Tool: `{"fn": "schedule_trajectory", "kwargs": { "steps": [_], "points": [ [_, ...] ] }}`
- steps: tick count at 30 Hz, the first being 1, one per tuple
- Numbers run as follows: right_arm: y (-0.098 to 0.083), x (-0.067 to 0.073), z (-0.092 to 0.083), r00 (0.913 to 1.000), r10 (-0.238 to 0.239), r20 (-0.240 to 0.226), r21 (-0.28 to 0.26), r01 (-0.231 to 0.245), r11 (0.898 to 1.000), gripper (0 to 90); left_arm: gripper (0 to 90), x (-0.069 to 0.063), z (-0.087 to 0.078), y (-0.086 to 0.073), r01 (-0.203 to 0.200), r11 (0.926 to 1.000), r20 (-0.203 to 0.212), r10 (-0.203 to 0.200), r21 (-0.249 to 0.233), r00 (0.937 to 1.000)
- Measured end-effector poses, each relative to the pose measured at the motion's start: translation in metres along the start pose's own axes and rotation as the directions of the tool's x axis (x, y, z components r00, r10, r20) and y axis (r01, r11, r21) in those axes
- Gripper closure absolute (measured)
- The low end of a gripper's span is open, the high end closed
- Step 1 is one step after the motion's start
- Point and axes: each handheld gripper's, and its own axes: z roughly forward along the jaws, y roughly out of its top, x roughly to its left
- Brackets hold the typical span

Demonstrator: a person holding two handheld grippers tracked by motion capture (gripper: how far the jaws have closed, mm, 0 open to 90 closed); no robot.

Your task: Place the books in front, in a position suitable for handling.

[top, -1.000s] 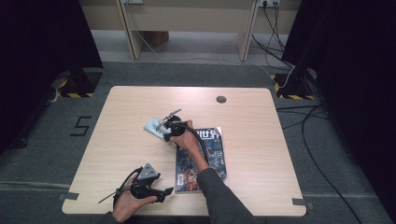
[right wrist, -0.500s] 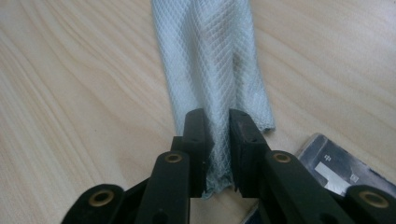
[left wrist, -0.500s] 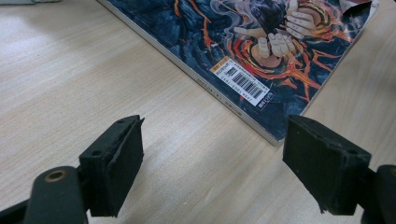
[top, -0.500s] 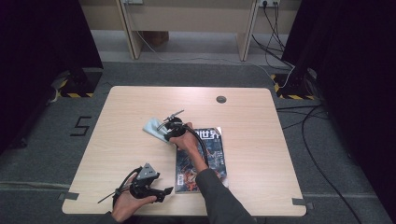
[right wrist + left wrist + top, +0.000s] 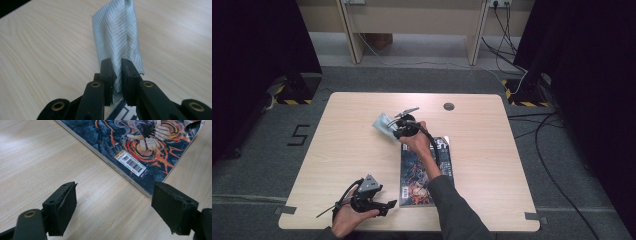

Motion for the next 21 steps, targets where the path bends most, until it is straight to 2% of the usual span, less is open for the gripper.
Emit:
{"fn": "schedule_trajectory", "kwargs": {
  "steps": [4, 5, 7, 9, 10, 11, 15, 16, 19, 21],
  "points": [
    [0.005, -0.007, -0.013, 0.9999, 0.013, 0.0, -0.031, -0.013, 0.999, 81.2, 19.8, 0.0, 0.0, 0.0, -0.004, 1.0, -0.002, 0.004, 0.003, 1.0],
    [0.007, -0.012, -0.023, 0.9998, 0.018, 0.009, -0.045, -0.017, 0.999, 81.2, 19.8, 0.0, 0.0, 0.0, -0.002, 1.0, -0.002, 0.002, 0.002, 1.0],
    [0.007, -0.015, -0.027, 0.9997, 0.018, 0.015, -0.048, -0.017, 0.999, 81.2, 19.8, 0.0, 0.0, 0.0, -0.003, 1.0, -0.002, 0.003, 0.003, 1.0],
    [0.004, -0.027, -0.04, 0.9991, 0.022, 0.035, -0.055, -0.02, 0.998, 81.2, 19.8, 0.001, 0.0, 0.0, -0.003, 1.0, -0.004, 0.003, 0.006, 1.0],
    [0.004, -0.027, -0.04, 0.9991, 0.022, 0.035, -0.055, -0.02, 0.998, 81.2, 19.8, 0.001, 0.0, 0.0, -0.002, 1.0, -0.006, 0.002, 0.005, 1.0],
    [-0.001, -0.037, -0.049, 0.998, 0.036, 0.051, -0.06, -0.033, 0.998, 81.2, 19.8, 0.001, 0.001, 0.0, -0.003, 1.0, -0.009, 0.003, 0.004, 1.0],
    [-0.014, -0.058, -0.066, 0.9943, 0.064, 0.085, -0.064, -0.058, 0.996, 81.2, 19.8, 0.001, 0.002, 0.001, -0.004, 1.0, -0.008, 0.004, 0.005, 1.0],
    [-0.014, -0.058, -0.066, 0.9943, 0.064, 0.085, -0.064, -0.058, 0.996, 81.2, 19.8, 0.001, 0.002, 0.001, -0.004, 1.0, -0.008, 0.004, 0.005, 1.0],
    [-0.025, -0.076, -0.085, 0.9895, 0.076, 0.123, -0.082, -0.066, 0.994, 81.2, 19.8, 0.0, 0.003, 0.001, -0.007, 0.9999, -0.006, 0.008, 0.008, 1.0],
    [-0.029, -0.079, -0.089, 0.9884, 0.084, 0.127, -0.089, -0.073, 0.993, 81.2, 19.8, 0.0, 0.004, 0.0, -0.003, 0.9999, -0.008, 0.004, 0.009, 1.0]
  ]
}}
